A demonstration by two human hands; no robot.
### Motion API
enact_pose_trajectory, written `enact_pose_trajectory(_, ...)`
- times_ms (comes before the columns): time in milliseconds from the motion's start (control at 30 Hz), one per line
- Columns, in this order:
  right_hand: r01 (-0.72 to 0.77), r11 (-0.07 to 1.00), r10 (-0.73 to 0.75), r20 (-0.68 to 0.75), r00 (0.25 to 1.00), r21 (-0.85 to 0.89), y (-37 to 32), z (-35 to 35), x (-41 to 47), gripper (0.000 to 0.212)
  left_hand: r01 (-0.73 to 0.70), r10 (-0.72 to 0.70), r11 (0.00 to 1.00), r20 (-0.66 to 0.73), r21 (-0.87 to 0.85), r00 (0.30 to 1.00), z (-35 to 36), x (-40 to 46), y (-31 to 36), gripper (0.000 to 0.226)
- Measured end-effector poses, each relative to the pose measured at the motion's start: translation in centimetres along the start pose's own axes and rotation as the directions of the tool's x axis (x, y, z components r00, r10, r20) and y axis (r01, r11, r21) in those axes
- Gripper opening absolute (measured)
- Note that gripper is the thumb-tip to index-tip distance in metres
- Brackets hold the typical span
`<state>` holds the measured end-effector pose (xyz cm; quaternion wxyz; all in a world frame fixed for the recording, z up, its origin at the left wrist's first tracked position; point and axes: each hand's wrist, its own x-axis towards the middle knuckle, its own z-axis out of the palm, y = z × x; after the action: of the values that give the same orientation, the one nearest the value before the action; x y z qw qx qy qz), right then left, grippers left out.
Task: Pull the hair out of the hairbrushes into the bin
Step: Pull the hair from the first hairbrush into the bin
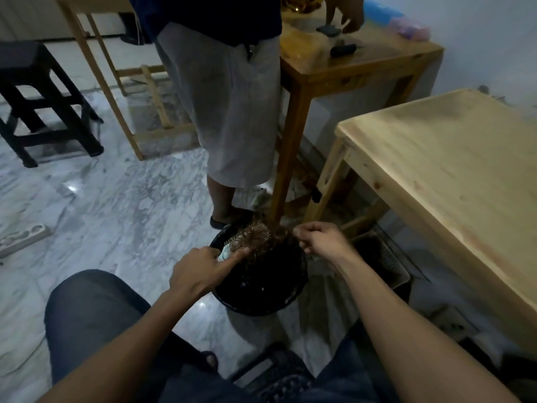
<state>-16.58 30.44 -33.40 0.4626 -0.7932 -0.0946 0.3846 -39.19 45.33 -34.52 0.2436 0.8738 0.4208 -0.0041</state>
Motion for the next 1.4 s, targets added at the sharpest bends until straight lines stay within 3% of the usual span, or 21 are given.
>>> enact_pose_trajectory(267, -0.134, 0.987, 0.150, -0.237, 0.960, 0.084, 2.4, -1.2, 1.4, 0.010, 0.178, -0.201, 0.972, -0.154, -0.154, 0.967, -2.3, 1.3, -2.3, 0.085)
enact_pose_trajectory(400, -0.172, 0.974, 0.127, -0.274, 0.953, -0.147, 3.1, -1.3, 1.9, 0.023, 0.191, -0.253, 0.945, -0.224, -0.266, 0.941, -3.2, 1.9, -1.7, 0.083)
enact_pose_trajectory(500, -0.150, 0.987, 0.137, -0.212, 0.968, -0.048, 3.5, -0.3, 2.4, 0.014, 0.138, -0.178, 0.971, -0.212, -0.194, 0.961, -3.3, 1.7, -1.5, 0.083)
enact_pose_trajectory(633, -0.045, 0.998, 0.046, 0.047, 0.998, -0.033, 1.7, 1.4, 1.0, 0.030, 0.065, -0.077, 0.996, -0.191, -0.066, 0.979, -2.8, 1.1, -1.0, 0.082)
enact_pose_trajectory(700, 0.016, 0.997, -0.011, 0.066, 0.998, -0.075, 0.5, 2.0, 0.4, 0.039, 0.055, -0.062, 0.997, -0.182, -0.045, 0.981, -2.6, 0.8, -0.7, 0.082)
enact_pose_trajectory(800, 0.082, 0.996, -0.084, 0.085, 0.993, 0.022, -1.1, 2.9, -0.4, 0.041, 0.047, -0.053, 0.998, -0.181, -0.036, 0.982, -2.4, 0.5, -0.2, 0.082)
enact_pose_trajectory(867, 0.101, 0.991, -0.114, 0.156, 0.981, 0.088, -1.9, 3.3, -1.0, 0.039, 0.039, -0.047, 0.998, -0.182, -0.046, 0.982, -2.3, 0.3, 0.1, 0.082)
enact_pose_trajectory(967, 0.174, 0.984, -0.178, 0.204, 0.963, 0.036, -2.2, 3.8, -1.4, 0.024, 0.026, -0.036, 0.998, -0.176, -0.056, 0.984, -2.2, 0.1, 0.8, 0.085)
enact_pose_trajectory(1033, 0.181, 0.983, -0.185, 0.171, 0.968, 0.038, -2.2, 3.8, -1.2, 0.010, 0.034, -0.048, 0.996, -0.185, -0.078, 0.982, -2.3, 0.0, 1.0, 0.084)
enact_pose_trajectory(1200, 0.015, 0.999, -0.015, 0.008, 1.000, 0.045, -0.6, 1.9, -0.3, 0.011, 0.136, -0.186, 0.968, -0.239, -0.213, 0.953, -3.6, 0.0, 0.4, 0.083)
enact_pose_trajectory(1400, -0.053, 0.981, 0.037, -0.090, 0.995, -0.188, 1.5, 0.6, 0.6, 0.023, 0.211, -0.299, 0.927, -0.273, -0.309, 0.914, -4.8, -0.2, -0.1, 0.088)
